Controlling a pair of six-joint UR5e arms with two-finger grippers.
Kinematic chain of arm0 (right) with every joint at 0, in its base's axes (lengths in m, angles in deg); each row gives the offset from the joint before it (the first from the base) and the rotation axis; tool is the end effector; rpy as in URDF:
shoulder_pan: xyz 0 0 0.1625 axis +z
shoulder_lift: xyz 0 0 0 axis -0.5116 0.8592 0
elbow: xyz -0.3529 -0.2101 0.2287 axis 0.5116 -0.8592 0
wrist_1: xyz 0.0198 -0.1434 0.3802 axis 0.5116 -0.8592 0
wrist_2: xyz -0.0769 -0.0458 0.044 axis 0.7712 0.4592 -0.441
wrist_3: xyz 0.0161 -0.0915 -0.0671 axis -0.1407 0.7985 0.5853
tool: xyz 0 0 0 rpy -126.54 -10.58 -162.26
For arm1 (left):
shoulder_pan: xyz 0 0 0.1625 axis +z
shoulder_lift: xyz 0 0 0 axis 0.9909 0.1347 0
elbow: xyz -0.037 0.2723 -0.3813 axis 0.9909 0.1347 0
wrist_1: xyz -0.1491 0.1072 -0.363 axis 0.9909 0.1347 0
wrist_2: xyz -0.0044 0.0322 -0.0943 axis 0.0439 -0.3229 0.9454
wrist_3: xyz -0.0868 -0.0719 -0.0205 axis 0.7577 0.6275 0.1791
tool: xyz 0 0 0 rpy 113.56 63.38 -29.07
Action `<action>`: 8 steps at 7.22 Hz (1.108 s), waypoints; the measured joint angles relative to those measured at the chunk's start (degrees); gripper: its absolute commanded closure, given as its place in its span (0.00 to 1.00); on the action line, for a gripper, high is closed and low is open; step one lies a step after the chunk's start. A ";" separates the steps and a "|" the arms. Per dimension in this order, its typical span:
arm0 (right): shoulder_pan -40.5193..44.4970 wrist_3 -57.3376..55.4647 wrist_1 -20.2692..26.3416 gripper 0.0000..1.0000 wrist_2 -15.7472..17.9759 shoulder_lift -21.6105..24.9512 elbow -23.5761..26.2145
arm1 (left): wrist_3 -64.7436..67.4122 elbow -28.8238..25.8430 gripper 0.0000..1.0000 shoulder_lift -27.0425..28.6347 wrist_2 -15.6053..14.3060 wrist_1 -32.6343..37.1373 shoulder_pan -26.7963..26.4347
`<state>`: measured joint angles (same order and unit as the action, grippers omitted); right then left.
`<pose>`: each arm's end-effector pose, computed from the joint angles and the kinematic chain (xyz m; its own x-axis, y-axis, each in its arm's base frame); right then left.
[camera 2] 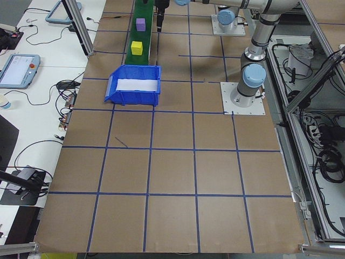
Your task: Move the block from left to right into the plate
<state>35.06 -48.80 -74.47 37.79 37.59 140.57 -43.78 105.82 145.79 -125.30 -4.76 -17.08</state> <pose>-0.1191 -0.6468 0.3377 -0.9785 0.0490 -0.2005 0.0570 0.9978 -0.0345 -0.2096 -0.4772 0.5200 -0.9975 0.0650 -0.0269 0.0669 0.9949 -0.0749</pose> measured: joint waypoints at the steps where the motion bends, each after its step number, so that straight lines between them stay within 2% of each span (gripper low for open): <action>1: 0.00 -0.04 0.00 0.00 0.00 0.00 0.02 | -0.09 1.35 0.00 -1.34 -0.02 0.03 0.62; 5: 0.00 -0.07 0.00 0.00 0.00 -0.06 0.11 | -0.22 0.51 0.00 -2.09 0.47 -1.90 5.56; 8: 0.00 -0.07 0.00 0.00 0.00 -0.08 0.16 | -0.32 1.00 0.00 -2.24 0.80 -2.01 6.54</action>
<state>35.06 -48.87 -74.47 37.78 37.51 140.73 -44.10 106.82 143.55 -124.50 -6.77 -10.54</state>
